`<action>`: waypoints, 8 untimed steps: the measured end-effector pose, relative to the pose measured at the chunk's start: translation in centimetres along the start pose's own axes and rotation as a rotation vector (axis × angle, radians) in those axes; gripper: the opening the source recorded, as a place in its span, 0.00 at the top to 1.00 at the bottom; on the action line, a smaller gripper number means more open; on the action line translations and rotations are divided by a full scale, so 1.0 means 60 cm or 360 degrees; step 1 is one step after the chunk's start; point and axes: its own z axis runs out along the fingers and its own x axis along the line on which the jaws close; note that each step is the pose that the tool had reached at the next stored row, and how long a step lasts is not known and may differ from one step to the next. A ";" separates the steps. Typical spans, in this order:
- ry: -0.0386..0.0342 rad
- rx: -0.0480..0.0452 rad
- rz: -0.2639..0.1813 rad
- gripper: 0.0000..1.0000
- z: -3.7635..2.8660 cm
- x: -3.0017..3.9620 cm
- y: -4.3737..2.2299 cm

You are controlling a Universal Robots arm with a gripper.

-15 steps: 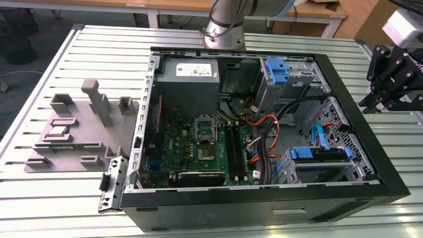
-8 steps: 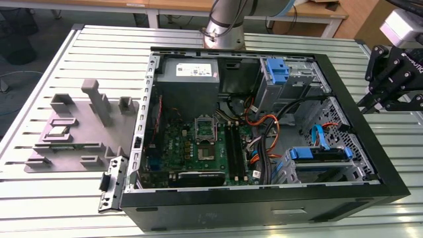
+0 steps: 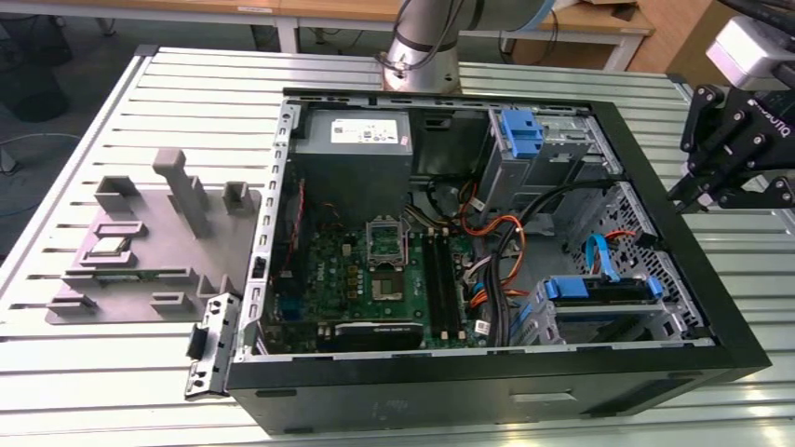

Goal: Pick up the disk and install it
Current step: 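Insert the second disk wire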

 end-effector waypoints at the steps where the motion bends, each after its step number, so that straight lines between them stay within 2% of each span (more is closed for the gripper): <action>1: 0.0000 0.0000 0.0000 0.77 0.000 0.000 0.001; 8: 0.0000 0.0000 0.0000 0.77 0.000 0.002 0.007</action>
